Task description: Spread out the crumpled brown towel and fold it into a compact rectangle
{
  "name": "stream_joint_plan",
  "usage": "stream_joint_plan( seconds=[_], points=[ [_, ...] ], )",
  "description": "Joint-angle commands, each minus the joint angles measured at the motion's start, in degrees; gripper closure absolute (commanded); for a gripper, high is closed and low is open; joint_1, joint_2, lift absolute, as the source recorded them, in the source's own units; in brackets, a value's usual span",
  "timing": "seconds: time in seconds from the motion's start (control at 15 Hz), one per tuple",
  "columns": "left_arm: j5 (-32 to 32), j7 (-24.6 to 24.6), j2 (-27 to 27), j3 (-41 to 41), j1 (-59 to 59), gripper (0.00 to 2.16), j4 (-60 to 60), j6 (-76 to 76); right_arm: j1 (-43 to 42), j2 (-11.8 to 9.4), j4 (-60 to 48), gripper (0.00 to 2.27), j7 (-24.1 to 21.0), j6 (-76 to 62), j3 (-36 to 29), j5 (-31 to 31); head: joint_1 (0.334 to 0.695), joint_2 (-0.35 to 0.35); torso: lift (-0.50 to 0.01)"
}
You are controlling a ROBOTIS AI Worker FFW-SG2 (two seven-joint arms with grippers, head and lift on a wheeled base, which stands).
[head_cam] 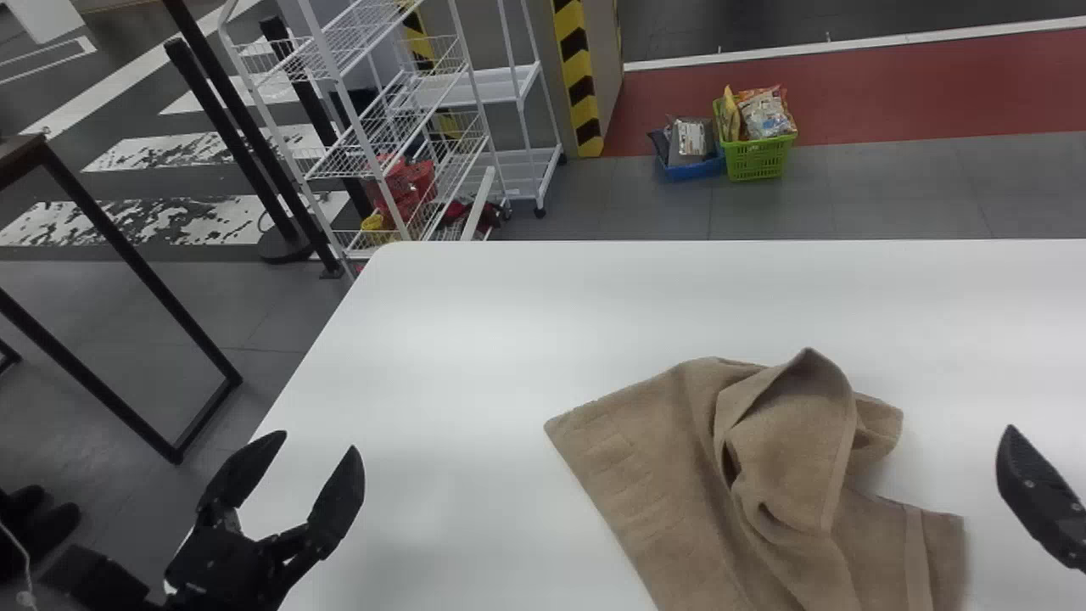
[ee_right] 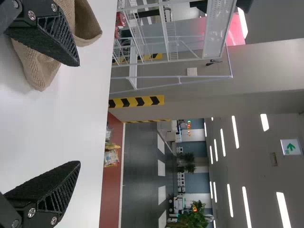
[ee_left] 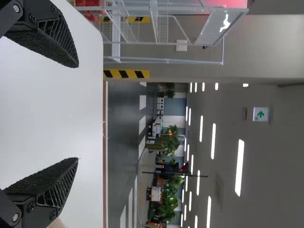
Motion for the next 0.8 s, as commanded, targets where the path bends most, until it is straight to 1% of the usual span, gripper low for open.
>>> stream_joint_plan(
  seconds=[0.0, 0.73],
  points=[
    [0.02, -0.08, -0.15, 0.0, 0.07, 0.12, 0.06, 0.0, 0.0, 0.05, 0.07, 0.07, 0.06, 0.0, 0.0, 0.0, 0.695, 0.319, -0.127],
    [0.28, -0.17, -0.15, 0.0, -0.02, 0.12, 0.32, 0.0, -0.17, 0.05, 1.3, 0.08, 0.5, 0.0, 0.26, 0.61, 0.695, 0.32, -0.127]
  ],
)
